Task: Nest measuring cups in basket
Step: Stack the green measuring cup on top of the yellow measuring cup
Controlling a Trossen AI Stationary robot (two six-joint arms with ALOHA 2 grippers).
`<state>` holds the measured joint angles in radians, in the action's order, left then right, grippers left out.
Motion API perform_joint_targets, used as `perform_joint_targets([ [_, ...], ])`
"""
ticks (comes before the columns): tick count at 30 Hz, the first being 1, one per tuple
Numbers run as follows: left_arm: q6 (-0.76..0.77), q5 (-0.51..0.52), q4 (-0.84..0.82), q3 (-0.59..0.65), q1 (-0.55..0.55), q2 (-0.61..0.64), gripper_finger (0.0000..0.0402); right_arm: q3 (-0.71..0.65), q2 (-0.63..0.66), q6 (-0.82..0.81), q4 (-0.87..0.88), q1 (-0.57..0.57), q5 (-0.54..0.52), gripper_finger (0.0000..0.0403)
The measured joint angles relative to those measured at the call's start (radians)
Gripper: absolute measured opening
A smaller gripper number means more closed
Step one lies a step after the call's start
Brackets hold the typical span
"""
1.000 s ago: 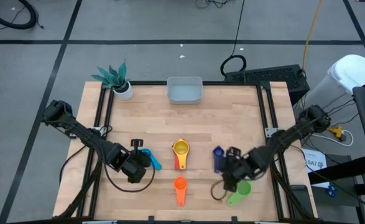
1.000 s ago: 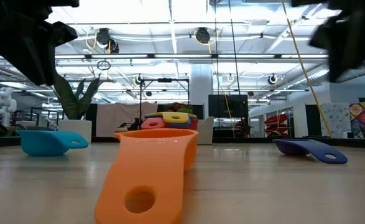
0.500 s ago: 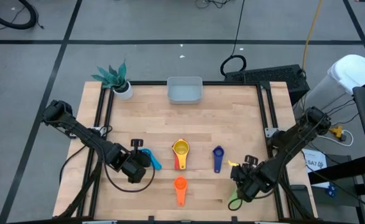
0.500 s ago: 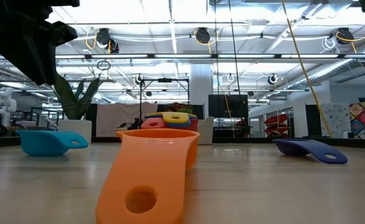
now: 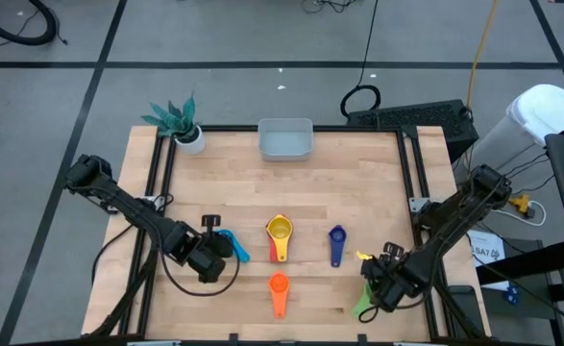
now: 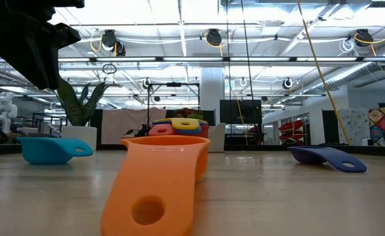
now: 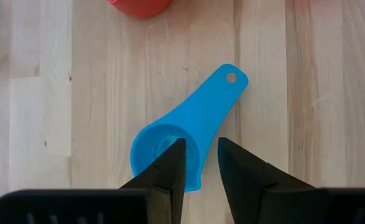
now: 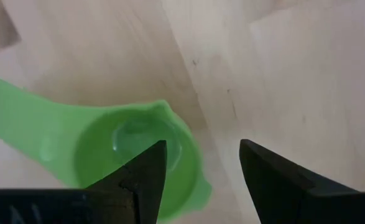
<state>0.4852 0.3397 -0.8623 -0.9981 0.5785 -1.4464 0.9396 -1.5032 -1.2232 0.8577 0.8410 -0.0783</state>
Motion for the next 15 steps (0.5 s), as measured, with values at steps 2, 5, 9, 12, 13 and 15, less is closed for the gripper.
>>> perform_joint_targets([
  [2, 0.000, 0.000, 0.000, 0.000, 0.000, 0.000, 0.0097, -0.021, 0.000, -0.006, -0.023, 0.000, 0.004, 0.0194],
  [5, 0.000, 0.000, 0.000, 0.000, 0.000, 0.000, 0.0097, -0.039, 0.000, -0.007, -0.042, 0.000, 0.005, 0.0194],
  [9, 0.001, 0.000, 0.000, 0.000, 0.000, 0.000, 0.0097, -0.046, 0.000, -0.006, -0.047, 0.000, 0.003, 0.0194],
  [12, 0.004, 0.000, 0.000, 0.000, 0.000, 0.000, 0.0097, -0.054, 0.000, -0.002, -0.046, -0.001, 0.001, 0.0188],
  [13, 0.007, 0.000, 0.000, 0.000, 0.000, 0.000, 0.0097, -0.057, 0.000, -0.002, -0.046, -0.001, 0.001, 0.0181],
  [15, 0.011, 0.000, 0.000, 0.000, 0.000, 0.000, 0.0097, -0.064, 0.000, -0.002, -0.046, -0.001, 0.002, 0.0153],
])
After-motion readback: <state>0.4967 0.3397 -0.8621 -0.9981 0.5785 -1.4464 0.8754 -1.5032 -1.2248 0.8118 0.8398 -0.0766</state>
